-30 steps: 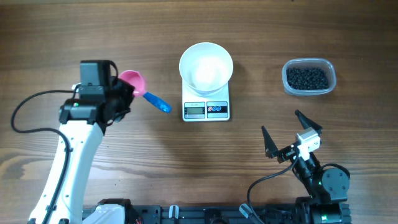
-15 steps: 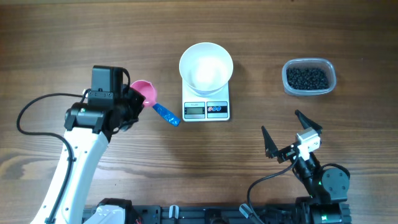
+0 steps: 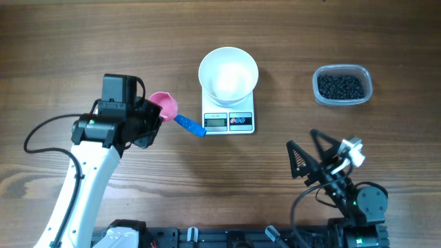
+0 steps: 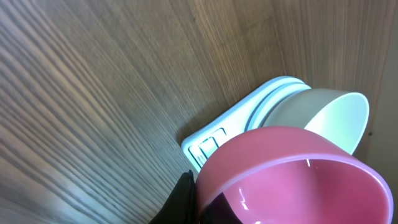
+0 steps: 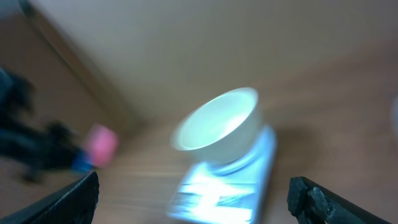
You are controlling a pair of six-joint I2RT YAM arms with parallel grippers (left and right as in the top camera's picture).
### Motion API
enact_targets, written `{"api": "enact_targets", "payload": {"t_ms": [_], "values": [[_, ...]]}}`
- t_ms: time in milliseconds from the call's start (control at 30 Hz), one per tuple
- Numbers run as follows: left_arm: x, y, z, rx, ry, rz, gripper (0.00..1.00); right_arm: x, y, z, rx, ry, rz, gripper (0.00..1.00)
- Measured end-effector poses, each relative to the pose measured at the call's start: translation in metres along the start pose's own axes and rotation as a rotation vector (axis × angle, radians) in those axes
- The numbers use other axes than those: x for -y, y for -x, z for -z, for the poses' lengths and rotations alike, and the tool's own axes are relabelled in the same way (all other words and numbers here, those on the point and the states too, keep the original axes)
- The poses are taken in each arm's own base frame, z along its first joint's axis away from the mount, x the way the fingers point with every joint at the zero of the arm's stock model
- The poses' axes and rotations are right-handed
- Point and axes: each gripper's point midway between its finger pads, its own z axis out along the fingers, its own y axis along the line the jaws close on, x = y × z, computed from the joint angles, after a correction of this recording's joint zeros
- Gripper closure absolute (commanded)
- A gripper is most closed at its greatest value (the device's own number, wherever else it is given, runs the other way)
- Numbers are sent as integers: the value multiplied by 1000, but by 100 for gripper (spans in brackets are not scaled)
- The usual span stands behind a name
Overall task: Scoop item into bowl and weigh 150g on scale
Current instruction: 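Lift the pink scoop with the left gripper toward the scale, then move the right gripper to the scoop's blue handle and grasp it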
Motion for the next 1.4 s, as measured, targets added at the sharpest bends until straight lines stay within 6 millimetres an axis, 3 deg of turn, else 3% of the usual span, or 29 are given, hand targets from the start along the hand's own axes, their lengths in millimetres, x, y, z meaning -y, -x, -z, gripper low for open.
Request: {"api": "enact_targets", "payload": {"t_ms": [167, 233, 333, 533, 767, 1133, 1400], "values": [[2, -6, 0, -33, -8, 77, 96, -7, -7, 0, -47, 34, -427, 0], [3, -11, 0, -60, -15, 89, 96, -8, -7, 0, -54, 36, -494, 0], [6, -20, 1, -107, -25, 97, 96, -12, -11, 1, -78, 55, -468, 7], [15, -50, -2, -155, -37, 42, 96, -23, -20, 3, -145, 108, -427, 7], [29, -88, -5, -140, -70, -63, 96, -18, -43, -1, -285, 80, -440, 7], [42, -109, -6, -52, -125, -84, 96, -47, -24, -31, -437, 136, -326, 13], [48, -119, -5, -59, -152, -37, 96, -75, -46, -51, -496, 232, -255, 18]]}}
